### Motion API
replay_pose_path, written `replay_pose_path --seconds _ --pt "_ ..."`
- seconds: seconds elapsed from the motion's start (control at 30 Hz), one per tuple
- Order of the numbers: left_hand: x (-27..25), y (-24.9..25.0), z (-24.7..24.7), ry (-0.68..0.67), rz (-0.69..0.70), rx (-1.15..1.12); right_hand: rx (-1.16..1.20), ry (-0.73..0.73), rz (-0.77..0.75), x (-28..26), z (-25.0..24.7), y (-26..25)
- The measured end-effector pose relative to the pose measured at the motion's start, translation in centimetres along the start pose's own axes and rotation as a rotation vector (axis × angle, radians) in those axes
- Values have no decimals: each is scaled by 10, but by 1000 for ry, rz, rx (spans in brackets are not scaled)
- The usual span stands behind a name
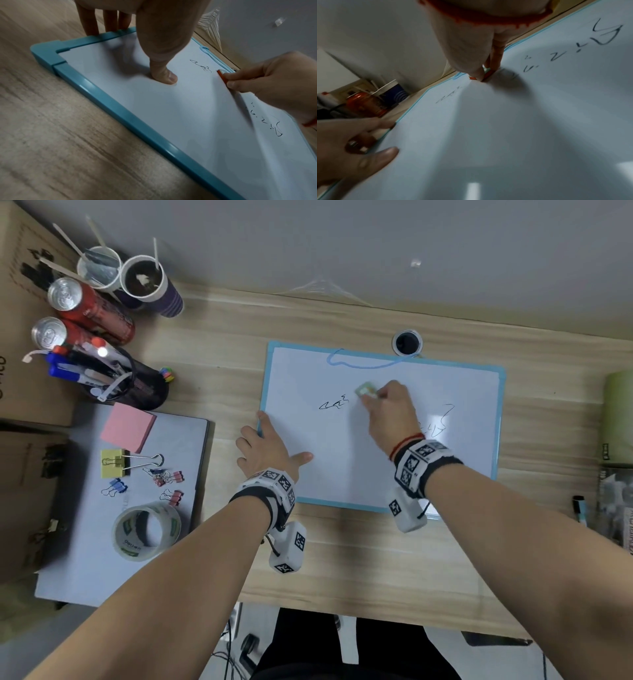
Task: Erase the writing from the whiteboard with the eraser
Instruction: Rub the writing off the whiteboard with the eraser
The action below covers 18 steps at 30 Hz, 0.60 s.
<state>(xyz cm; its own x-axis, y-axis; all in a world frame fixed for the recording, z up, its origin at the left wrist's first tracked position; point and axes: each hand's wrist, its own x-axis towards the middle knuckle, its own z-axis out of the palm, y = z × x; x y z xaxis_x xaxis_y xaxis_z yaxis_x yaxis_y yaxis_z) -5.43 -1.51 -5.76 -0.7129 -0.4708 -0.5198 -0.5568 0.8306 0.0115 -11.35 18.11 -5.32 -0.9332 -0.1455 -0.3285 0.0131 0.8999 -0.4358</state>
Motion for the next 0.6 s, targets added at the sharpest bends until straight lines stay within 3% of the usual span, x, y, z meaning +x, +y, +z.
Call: replay_pose_path --seconds 0.07,0.13,0.3,0.5,0.6 --pt "1 -1 1 4 1 1 -17 23 62 9 -3 1" --pt "1 -2 2 4 5 -7 3 -12 31 6 7 -10" --pt "1 -2 2 4 10 -10 -28 -197 -261 -22 26 -40" --pt "1 -2 4 19 12 -7 6 106 -91 14 3 -14" --pt "2 -2 4 10 12 -14 -4 59 -170 8 11 -35"
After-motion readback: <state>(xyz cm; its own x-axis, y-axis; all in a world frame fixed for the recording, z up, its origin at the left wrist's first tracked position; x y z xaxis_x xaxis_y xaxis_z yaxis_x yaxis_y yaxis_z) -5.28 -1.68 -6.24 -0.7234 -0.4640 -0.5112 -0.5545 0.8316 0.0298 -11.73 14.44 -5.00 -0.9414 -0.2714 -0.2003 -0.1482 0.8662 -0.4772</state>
